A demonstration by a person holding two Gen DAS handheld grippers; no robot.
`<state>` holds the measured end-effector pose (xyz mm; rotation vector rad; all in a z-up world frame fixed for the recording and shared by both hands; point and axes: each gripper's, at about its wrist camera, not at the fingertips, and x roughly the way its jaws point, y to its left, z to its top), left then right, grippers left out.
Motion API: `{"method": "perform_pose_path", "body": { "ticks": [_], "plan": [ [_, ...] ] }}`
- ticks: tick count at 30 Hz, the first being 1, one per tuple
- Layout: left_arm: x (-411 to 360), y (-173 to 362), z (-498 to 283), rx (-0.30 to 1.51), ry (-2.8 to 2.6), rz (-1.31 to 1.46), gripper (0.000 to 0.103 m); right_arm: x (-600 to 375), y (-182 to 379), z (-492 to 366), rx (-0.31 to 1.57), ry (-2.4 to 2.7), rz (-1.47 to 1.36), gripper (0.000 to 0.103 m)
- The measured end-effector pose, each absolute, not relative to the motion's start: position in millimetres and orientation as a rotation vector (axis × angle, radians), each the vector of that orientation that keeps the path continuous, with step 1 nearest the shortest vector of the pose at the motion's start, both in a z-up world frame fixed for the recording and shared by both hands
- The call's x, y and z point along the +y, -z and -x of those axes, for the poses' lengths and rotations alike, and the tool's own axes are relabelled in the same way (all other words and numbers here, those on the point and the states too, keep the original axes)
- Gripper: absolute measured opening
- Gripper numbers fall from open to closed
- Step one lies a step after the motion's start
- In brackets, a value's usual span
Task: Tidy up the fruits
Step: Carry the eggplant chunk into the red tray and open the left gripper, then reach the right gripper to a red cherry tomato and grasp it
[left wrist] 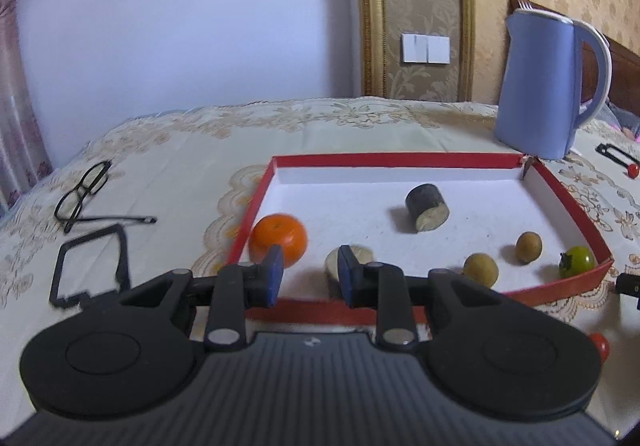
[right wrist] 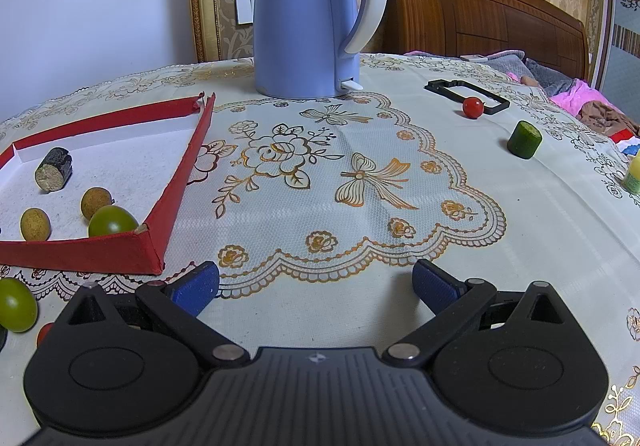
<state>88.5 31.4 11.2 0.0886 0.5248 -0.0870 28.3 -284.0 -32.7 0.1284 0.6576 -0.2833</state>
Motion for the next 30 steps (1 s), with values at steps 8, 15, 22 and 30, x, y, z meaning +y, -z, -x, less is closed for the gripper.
{"method": "perform_pose_path", "body": {
  "ticks": [8, 15, 22, 30],
  "plan": [
    [59, -1, -71, 0.541, 0.003, -0.024, 0.027, -284, 33, -28, 0.656, 0.282, -0.131, 0.103],
    [77, 19, -66, 0.627, -0.045, 0.016, 0.031, -292, 31, -21, 0.623, 0.263, -0.188, 0.103],
    [78, 25, -64, 0.615, -0.044, 0.014, 0.039, -286, 25, 7, 0.543, 0.204, -0.200, 0.103],
    [75, 26, -67, 0.621, -0.051, 0.001, 0.053, -264, 18, 26, 0.494, 0.091, -0.157, 0.103]
  ]
}}
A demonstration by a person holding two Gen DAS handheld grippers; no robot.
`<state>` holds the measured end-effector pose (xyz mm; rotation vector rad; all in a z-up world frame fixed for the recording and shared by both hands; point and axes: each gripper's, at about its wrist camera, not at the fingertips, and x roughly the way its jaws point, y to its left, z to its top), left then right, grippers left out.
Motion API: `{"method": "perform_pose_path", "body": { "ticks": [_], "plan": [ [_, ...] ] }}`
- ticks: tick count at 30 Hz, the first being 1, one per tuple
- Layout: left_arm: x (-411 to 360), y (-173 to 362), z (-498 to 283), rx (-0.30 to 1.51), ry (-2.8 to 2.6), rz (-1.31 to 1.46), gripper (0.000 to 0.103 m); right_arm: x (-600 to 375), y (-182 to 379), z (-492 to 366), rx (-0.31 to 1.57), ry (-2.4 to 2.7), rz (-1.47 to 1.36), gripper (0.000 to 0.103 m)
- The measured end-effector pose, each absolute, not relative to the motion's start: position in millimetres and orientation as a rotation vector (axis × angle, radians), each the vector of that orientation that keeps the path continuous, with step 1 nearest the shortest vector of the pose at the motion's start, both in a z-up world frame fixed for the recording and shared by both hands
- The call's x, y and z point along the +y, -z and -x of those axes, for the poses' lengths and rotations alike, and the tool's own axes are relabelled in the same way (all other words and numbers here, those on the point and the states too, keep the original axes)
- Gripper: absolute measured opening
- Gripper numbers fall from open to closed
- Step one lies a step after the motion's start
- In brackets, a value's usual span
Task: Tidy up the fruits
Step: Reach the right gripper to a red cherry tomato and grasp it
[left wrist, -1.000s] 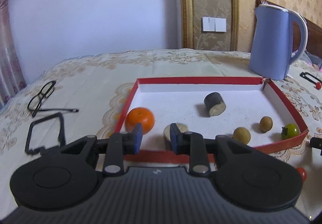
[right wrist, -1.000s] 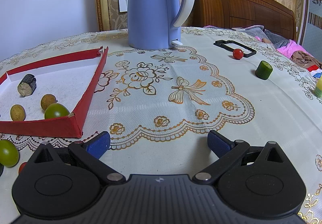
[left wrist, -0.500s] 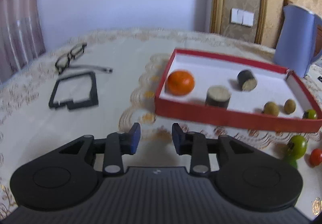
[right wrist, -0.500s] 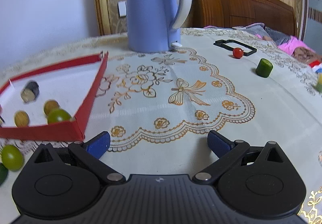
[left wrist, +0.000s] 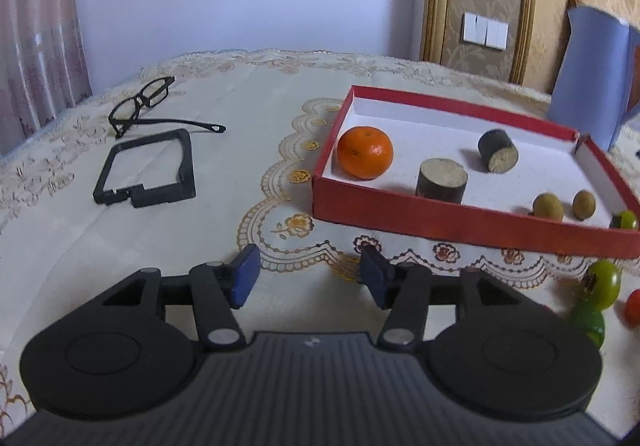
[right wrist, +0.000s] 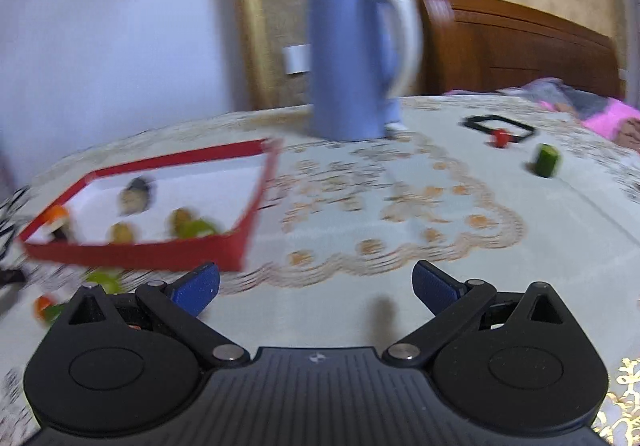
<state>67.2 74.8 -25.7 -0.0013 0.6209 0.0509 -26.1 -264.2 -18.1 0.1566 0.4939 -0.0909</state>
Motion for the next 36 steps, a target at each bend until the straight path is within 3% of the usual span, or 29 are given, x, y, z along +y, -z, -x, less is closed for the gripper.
{"method": "perform_pose_path", "body": {
  "ticks": [3, 6, 8, 12, 17, 23, 32, 36],
  "plan": [
    [66, 26, -70, 0.616, -0.067, -0.041, 0.054, -238, 14, 36, 0.470, 0.037, -0.060, 0.103],
    [64, 26, -73, 0.621, -0.118, -0.049, 0.072, -213, 9, 44, 0.452, -0.003, 0.028, 0.093],
    [69, 27, -77, 0.633, -0.148, -0.018, 0.085, -202, 7, 43, 0.461, -0.017, 0.051, 0.080],
    [86, 29, -80, 0.649, -0.126, 0.076, 0.096, -194, 10, 35, 0.498, -0.057, 0.045, 0.074],
    [82, 30, -82, 0.664, -0.133, 0.050, 0.100, -185, 17, 28, 0.526, -0.078, 0.056, 0.054],
    [81, 31, -83, 0.672, -0.132, 0.048, 0.103, -178, 24, 17, 0.572, -0.099, 0.060, 0.047],
    [81, 31, -83, 0.672, -0.131, 0.049, 0.103, -175, 26, 10, 0.606, -0.124, 0.048, 0.027],
    [81, 31, -83, 0.672, -0.131, 0.049, 0.103, -175, 25, 11, 0.600, -0.119, 0.052, 0.025]
  ]
}}
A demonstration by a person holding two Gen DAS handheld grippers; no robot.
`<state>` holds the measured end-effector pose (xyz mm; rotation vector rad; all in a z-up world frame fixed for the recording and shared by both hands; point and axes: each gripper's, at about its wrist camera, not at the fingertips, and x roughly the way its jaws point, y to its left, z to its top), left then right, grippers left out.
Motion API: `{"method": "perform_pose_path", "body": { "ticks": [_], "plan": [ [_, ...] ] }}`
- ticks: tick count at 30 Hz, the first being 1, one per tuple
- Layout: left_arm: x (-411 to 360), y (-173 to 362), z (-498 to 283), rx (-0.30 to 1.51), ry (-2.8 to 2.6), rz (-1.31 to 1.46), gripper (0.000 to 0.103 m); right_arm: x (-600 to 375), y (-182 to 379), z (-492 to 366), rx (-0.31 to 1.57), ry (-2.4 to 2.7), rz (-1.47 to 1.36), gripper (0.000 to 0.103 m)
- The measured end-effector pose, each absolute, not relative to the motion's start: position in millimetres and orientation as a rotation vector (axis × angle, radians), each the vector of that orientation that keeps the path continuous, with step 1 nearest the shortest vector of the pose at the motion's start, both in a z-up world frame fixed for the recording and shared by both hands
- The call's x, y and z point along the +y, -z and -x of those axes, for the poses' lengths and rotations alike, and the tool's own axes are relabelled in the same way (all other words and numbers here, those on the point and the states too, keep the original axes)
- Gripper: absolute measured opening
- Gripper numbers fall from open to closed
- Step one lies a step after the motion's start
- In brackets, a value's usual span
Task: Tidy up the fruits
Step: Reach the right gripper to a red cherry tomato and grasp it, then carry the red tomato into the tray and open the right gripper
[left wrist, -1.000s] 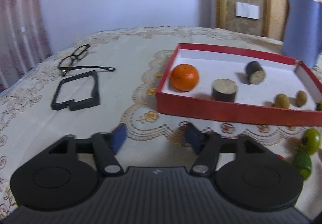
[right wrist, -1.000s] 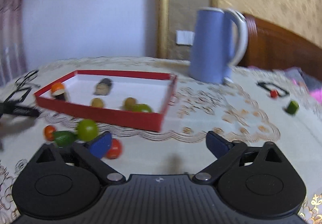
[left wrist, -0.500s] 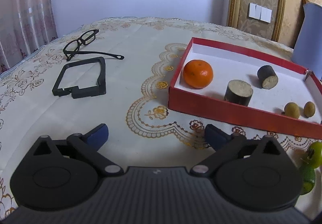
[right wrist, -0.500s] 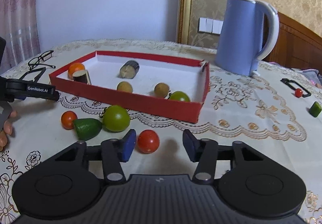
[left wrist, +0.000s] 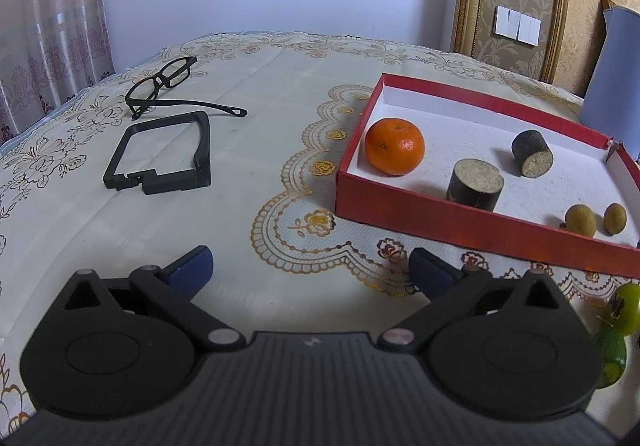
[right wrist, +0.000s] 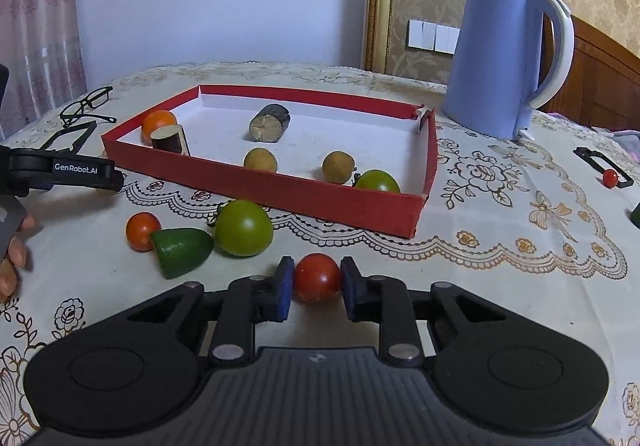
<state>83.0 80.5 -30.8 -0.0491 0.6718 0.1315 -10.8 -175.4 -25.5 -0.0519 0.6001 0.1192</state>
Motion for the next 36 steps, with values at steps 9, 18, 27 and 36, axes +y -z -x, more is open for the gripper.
{"method": "perform_pose_path", "body": {
  "ticks": [9, 18, 27, 36],
  "plan": [
    [81, 31, -83, 0.672, -0.132, 0.049, 0.103, -181, 14, 14, 0.556, -0.122, 0.011, 0.024],
    [80, 31, -83, 0.672, -0.131, 0.049, 0.103, -174, -11, -13, 0.497, -0.119, 0.017, 0.024],
    [81, 31, -83, 0.672, -0.131, 0.050, 0.103, -158, -13, -71, 0.528, -0.089, 0.071, 0.024],
    [81, 31, -83, 0.672, -0.132, 0.050, 0.103, -141, 8, -115, 0.592, -0.048, 0.156, 0.024]
  ]
}}
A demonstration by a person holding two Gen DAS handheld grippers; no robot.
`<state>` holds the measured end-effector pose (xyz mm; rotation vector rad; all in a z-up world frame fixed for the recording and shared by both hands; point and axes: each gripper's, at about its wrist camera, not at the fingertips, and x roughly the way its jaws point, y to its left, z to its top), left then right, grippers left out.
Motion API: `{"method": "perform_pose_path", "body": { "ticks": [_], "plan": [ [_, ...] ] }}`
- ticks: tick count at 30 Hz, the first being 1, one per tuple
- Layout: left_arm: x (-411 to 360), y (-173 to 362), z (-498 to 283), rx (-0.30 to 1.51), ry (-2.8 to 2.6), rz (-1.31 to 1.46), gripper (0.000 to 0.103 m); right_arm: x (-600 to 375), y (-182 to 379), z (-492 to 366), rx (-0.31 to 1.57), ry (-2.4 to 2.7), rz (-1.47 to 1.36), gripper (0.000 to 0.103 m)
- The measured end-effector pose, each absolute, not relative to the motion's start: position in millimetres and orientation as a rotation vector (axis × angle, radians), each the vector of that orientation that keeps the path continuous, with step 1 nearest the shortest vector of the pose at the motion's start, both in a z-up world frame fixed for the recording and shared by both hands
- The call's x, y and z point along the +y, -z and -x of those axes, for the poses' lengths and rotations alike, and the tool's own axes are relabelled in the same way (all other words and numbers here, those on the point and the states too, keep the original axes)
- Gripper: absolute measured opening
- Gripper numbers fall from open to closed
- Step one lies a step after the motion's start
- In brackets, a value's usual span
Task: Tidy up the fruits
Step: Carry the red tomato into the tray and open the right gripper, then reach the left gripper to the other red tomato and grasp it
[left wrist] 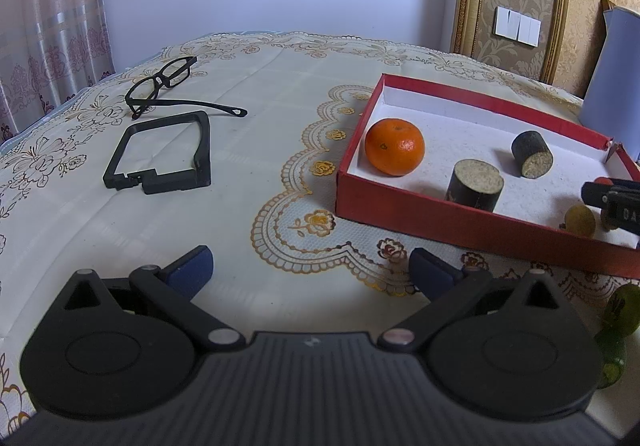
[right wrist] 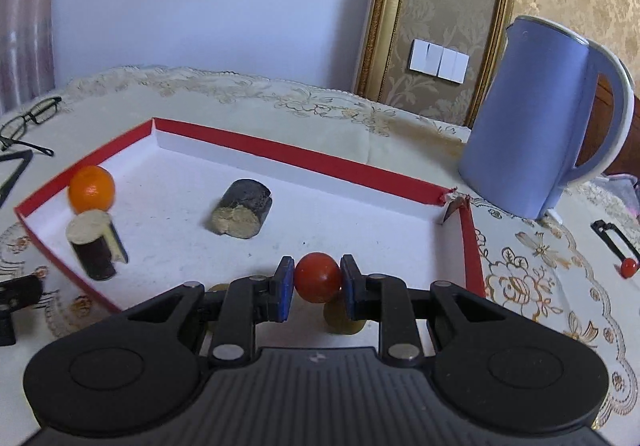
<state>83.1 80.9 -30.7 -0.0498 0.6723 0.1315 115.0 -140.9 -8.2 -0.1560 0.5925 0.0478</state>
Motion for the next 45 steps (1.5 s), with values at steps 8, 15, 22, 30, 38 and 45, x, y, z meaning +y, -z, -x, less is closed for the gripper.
{"method": "perform_pose_path", "body": {
  "ticks": [8, 15, 22, 30, 38, 45],
  "plan": [
    [81, 31, -83, 0.672, -0.132, 0.050, 0.103, -125, 13, -122, 0.612, -0.080, 0.221, 0.025],
    [81, 31, -83, 0.672, -0.131, 0.050, 0.103, -145, -2, -88, 0.539, -0.061, 0.157, 0.080],
    [81, 31, -83, 0.673, -0.131, 0.050, 0.103, -182, -3, -17, 0.485, -0.059, 0.063, 0.081],
    [81, 31, -83, 0.673, -0.132, 0.050, 0.103, -228, 12, 12, 0.514, 0.087, 0.022, 0.088],
    [82, 30, -82, 0.667, -0.126, 0.061, 0.103, -272, 29, -7, 0.622, 0.186, -0.118, 0.089],
    [75, 23, -55, 0.638, 0.050, 0.062, 0.103, -270, 32, -15, 0.660, 0.193, -0.099, 0.101]
  ]
}}
